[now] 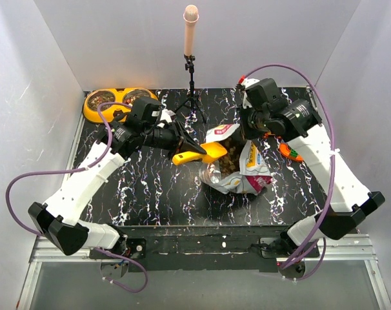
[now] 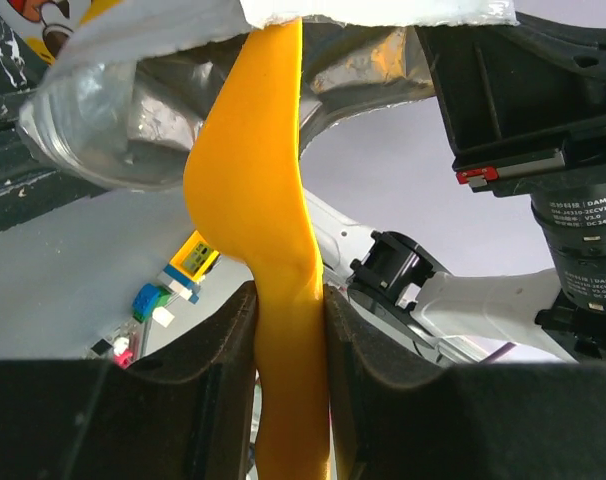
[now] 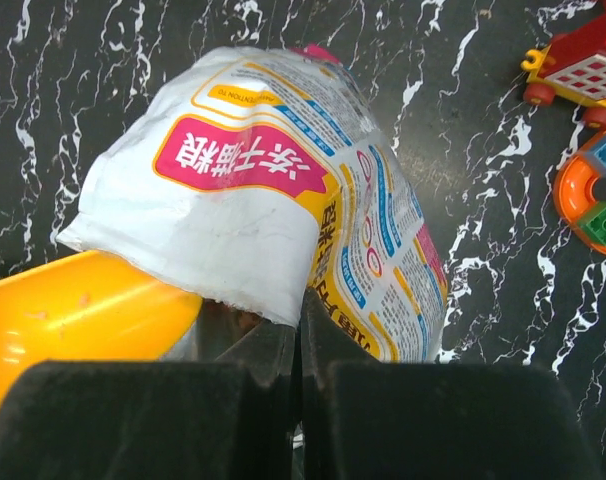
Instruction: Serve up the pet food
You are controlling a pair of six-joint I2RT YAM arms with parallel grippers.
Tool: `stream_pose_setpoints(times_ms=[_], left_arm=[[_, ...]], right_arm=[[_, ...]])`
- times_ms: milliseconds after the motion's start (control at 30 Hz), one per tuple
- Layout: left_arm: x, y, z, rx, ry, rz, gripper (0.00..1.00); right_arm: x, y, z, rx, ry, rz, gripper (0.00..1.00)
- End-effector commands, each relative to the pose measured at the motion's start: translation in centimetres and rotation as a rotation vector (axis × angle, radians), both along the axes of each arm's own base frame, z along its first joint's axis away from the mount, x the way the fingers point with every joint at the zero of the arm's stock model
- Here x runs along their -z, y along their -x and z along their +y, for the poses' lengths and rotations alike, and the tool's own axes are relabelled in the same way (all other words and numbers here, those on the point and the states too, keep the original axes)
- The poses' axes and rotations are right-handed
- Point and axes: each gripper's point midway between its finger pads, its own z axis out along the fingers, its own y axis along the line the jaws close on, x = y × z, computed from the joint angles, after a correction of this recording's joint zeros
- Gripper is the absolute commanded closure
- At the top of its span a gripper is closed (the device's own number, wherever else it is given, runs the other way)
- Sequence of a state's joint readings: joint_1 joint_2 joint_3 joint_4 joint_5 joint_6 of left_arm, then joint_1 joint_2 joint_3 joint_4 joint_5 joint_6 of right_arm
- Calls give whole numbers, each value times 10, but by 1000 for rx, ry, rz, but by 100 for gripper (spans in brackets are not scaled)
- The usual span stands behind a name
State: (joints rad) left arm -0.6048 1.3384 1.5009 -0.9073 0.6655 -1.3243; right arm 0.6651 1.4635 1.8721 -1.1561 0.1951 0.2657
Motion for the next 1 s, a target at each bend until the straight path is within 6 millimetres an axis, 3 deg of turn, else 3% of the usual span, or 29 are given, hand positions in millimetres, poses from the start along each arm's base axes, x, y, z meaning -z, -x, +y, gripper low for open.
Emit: stream_pose_setpoints(times_ms=[0,233,433,533,633,733,867,967], left_arm=[[-16,-5,2,-24,20,-64,100],[10,-2,-10,16,26,30,100],[64,-4,-6,-45,-122,209,100],[64,-11,-12,-122,-88,314,100],[51,-14,-18,-239,-4,434,100],[45,-18,-13,-320,-6,483,100],[62,-12,-9,-366,-145,500,100],[82,-6,-20,-382,-179,534,100]], right_arm=[[-121,1,20,-40,-355,-338,99],[-133,-4,28,-40,-403,-350,99],[-142,-6,42,-74,-426,-357,99],[-138,-4,45,-85,-420,-348,99],[-134,-2,45,-91,-411,-336,99],[-134,1,45,-95,-411,-338,99],[-141,4,49,-103,-409,-360,99],[-146,7,57,-119,-424,-361,99]])
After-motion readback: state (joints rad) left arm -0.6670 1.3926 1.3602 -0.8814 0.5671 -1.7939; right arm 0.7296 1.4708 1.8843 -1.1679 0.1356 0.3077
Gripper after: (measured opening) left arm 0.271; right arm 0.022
